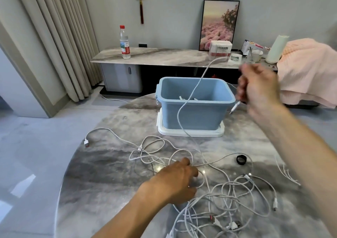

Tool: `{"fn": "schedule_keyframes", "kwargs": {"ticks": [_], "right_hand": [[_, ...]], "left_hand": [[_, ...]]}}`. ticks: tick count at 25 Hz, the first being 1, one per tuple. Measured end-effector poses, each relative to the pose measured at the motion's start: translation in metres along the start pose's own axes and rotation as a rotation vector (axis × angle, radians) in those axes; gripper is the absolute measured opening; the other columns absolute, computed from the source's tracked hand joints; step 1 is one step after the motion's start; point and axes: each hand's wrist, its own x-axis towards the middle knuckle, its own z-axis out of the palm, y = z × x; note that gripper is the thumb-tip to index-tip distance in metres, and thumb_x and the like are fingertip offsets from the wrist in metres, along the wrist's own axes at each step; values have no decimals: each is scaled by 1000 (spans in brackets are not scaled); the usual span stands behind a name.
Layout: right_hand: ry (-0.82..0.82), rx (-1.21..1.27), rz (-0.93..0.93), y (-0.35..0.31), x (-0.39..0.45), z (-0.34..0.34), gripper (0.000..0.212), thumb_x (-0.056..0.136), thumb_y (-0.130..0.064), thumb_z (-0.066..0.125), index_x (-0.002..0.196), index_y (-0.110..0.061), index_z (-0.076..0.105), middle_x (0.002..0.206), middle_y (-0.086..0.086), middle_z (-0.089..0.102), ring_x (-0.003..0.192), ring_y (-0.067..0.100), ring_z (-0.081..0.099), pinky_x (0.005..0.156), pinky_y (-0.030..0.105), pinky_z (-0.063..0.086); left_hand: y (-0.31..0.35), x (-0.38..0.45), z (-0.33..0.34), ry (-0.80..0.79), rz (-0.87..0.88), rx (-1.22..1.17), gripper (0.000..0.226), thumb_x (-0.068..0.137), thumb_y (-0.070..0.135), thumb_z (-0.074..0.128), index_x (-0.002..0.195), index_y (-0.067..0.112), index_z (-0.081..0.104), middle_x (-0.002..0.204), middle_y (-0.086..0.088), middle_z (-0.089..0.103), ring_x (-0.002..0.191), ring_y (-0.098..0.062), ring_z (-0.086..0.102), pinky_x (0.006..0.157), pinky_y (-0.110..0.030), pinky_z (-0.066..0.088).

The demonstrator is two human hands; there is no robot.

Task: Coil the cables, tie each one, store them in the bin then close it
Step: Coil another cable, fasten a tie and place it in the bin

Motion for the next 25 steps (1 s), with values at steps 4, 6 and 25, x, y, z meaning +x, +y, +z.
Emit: {"fn": "schedule_keyframes", "kwargs": {"ticks": [4, 6, 25], "right_hand": [[-34, -31, 34, -54, -45, -32, 12, 95, -15, 48, 84, -17, 54, 55, 1, 67, 48, 15, 52, 47, 26, 41], [-154, -29, 184, -34, -86, -39, 7, 99, -15, 46, 93, -17, 51, 79, 8, 77, 58, 13, 52, 53, 27, 38], [-548, -392, -367, 22, -122, -35, 27, 98, -40, 51, 80, -23, 61, 54, -15, 48, 49, 3, 39, 50, 22, 31]], "left_hand": [[10, -5, -20, 400, -55, -105, 26, 88, 34, 53, 105, 22, 68, 108, 1, 69, 100, -22, 65, 81, -34, 52], [22, -14, -35, 593, -60, -470, 35, 88, 47, 50, 93, 18, 70, 88, 2, 73, 86, -18, 67, 78, -36, 52], [43, -61, -98, 392, 194, -2074, 30, 91, 21, 48, 71, 9, 66, 58, 5, 29, 45, -6, 26, 47, -18, 27]]}}
